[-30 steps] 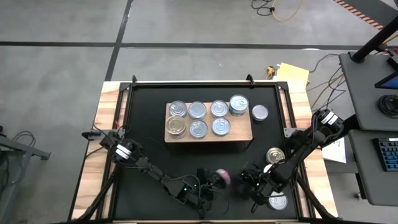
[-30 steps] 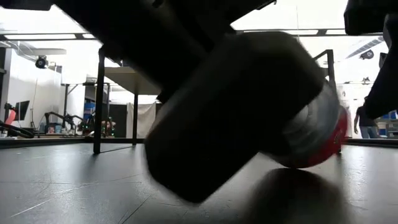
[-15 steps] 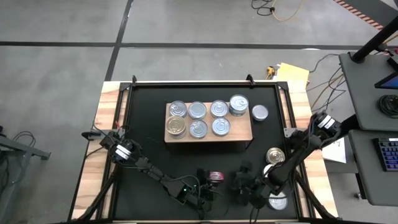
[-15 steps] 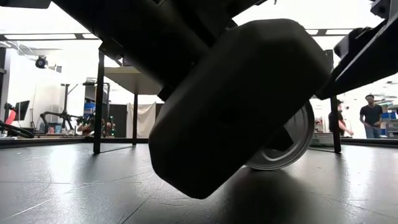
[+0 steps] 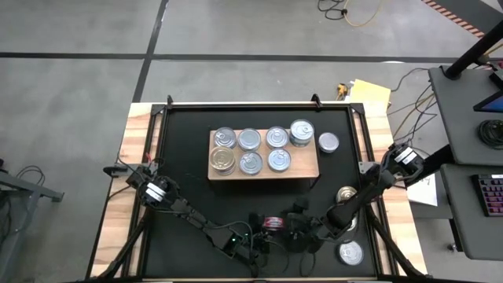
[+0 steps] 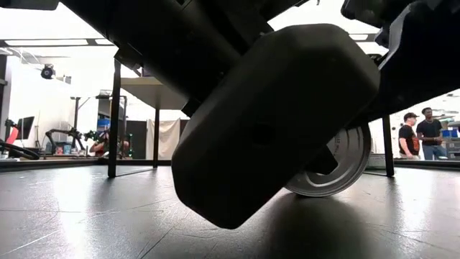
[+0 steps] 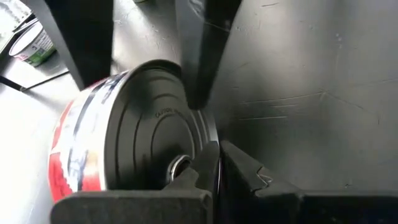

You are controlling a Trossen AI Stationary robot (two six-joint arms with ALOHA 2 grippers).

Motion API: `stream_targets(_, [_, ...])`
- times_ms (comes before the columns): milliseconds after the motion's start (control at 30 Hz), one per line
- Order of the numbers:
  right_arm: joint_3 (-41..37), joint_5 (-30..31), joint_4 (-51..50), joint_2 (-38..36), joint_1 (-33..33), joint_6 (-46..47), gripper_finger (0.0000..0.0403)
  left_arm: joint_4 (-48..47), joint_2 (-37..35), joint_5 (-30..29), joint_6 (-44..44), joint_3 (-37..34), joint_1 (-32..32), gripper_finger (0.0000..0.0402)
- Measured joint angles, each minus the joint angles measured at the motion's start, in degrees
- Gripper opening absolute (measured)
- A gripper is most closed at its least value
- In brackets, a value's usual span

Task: Stack canned seafood by type on shelf
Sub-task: Stack the red tuna can on the red tuna can

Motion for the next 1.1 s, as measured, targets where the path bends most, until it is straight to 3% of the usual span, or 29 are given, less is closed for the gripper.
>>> stream_targets(167, [0.0,-2.53,1.77,1.37,-0.71,-0.87,0.0254,-0.18,0.0,0.0,0.5,0.18,-0.12,0.0])
stream_targets(367, [0.0,-1.7,2.35,1.66,-0.96,0.41,0.0125,-0.14,-0.24,0.01,1.76,0.2,-0.77,0.0])
stream_targets(633, [-0.27,-1.96,2.03,0.93,-0.86,7.67,0.0124,-0.24,-3.61,-1.11,9.36,0.2,-4.58,0.0])
stream_targets(833, [-4.76,-2.59,4.85,-2.35,-0.73,17.71,0.0124,-0.74,-8.54,-9.16,15.22,-0.22,-8.95,0.0])
stream_targets(900, [-8.46,-3.12,12.54,-3.35,-0.71,19.23,0.0124,-1.07,-10.46,-10.15,16.87,-0.68,-10.16,0.0])
stream_targets(1100, [-21.03,-11.3,55.29,-2.77,-0.6,15.3,0.0124,-4.64,-15.69,-11.04,21.73,-2.15,-13.47,0.0])
